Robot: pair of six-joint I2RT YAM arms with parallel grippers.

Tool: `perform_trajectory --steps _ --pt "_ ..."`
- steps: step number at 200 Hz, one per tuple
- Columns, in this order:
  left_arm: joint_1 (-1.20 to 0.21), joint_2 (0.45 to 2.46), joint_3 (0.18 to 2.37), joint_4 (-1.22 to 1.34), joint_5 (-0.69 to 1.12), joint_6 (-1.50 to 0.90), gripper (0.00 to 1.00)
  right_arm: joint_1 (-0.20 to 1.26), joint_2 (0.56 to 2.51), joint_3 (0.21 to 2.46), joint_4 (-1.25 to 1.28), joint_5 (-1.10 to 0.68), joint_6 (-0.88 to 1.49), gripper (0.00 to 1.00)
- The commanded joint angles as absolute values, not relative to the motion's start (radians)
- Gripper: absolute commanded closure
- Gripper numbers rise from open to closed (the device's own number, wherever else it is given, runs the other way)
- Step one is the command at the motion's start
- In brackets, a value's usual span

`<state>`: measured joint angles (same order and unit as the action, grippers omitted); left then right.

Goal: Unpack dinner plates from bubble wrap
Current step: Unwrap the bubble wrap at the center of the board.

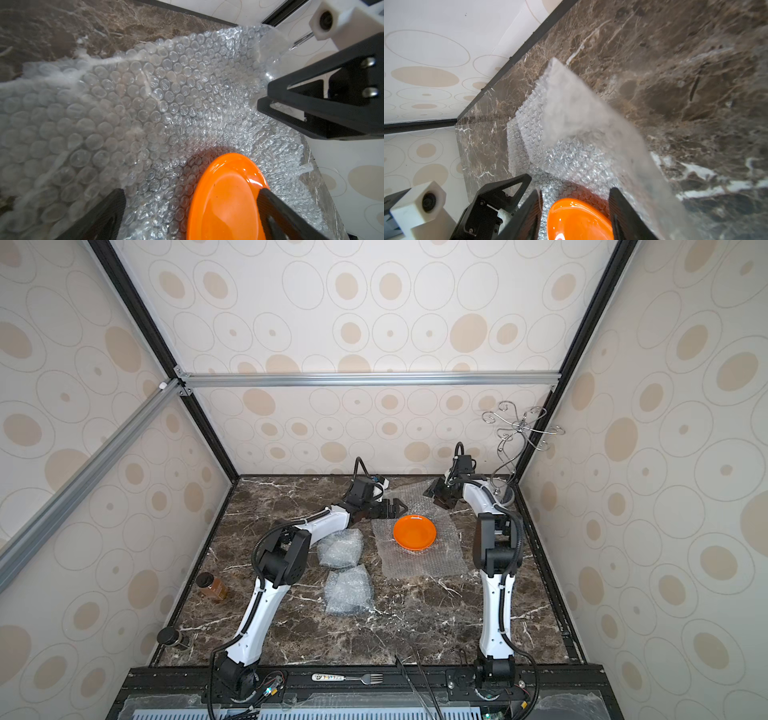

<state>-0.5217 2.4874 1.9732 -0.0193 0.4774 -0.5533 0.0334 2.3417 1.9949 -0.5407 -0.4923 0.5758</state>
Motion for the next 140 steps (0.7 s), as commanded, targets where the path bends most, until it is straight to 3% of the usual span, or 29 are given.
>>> perform_trajectory --steps 1,140 --pt "-0.511 2.476 1.984 -0.033 0.476 -0.529 0.0 0.036 2.378 2.031 -0.577 -0.47 0.559 0.45" --pt "-0.509 2.347 1.755 0.056 0.476 -0.538 0.0 0.014 2.479 2.14 -0.638 -0.43 0.52 0.46"
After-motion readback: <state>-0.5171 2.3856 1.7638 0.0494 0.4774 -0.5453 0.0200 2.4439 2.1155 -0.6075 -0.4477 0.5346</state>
